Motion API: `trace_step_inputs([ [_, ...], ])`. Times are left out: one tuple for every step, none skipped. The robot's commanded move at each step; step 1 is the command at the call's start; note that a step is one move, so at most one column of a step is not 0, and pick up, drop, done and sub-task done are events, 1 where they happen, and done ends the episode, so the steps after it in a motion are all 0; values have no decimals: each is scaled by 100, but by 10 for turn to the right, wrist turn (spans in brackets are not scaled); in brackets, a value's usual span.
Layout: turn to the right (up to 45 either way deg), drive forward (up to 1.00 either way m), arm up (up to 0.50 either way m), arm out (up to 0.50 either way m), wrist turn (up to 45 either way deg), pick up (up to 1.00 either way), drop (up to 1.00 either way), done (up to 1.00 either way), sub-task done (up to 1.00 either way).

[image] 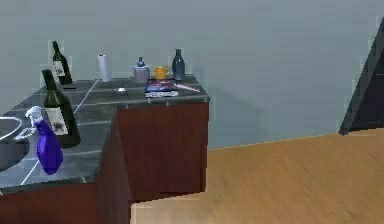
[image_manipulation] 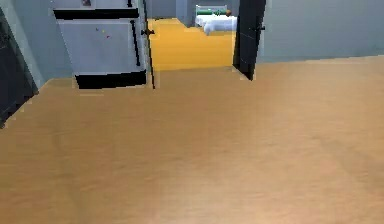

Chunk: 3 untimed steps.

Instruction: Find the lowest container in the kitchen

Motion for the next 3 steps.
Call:
trace_step_inputs([
  [-90,0,0,0,0,0,0,0,0],
  [0,15,0,0,0,0,0,0,0],
  [240,0,0,0,0,0,0,0,0],
])
